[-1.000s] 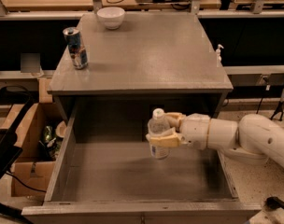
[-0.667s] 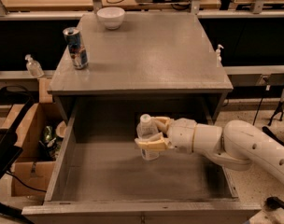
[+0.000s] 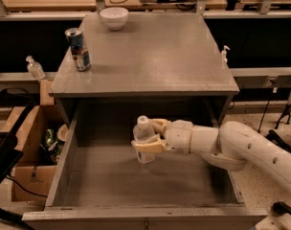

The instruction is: Place blue plastic bottle into top drawer

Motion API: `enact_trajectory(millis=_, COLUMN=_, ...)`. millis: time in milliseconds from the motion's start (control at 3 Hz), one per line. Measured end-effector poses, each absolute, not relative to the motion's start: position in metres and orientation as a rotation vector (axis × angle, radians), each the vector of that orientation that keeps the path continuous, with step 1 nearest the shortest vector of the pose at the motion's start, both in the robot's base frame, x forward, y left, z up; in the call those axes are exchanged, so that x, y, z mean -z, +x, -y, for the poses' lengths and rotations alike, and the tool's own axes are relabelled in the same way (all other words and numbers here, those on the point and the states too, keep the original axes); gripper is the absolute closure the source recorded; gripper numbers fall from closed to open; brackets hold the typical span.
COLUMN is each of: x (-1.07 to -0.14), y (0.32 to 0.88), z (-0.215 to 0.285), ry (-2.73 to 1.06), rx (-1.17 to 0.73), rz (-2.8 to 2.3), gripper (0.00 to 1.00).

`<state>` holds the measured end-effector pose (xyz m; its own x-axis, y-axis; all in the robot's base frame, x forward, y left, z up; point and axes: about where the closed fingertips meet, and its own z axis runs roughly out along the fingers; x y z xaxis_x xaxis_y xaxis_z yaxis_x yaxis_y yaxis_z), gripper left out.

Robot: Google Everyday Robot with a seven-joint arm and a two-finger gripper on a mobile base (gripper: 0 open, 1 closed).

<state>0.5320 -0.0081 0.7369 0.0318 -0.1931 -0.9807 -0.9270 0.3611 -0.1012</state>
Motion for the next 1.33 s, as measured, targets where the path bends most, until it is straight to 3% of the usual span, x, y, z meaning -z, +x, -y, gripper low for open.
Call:
enact_trajectory(millis=667, x=-0.719, y=0.556, z=-0.039, ry=-1.072, rx=-0.903, rz=-1.392, gripper=1.0)
enact_trajectory(millis=1333, x=-0.699, y=0.554, z=-0.048, ry=-1.103, rx=-0.835, rz=-1.354, gripper=1.0)
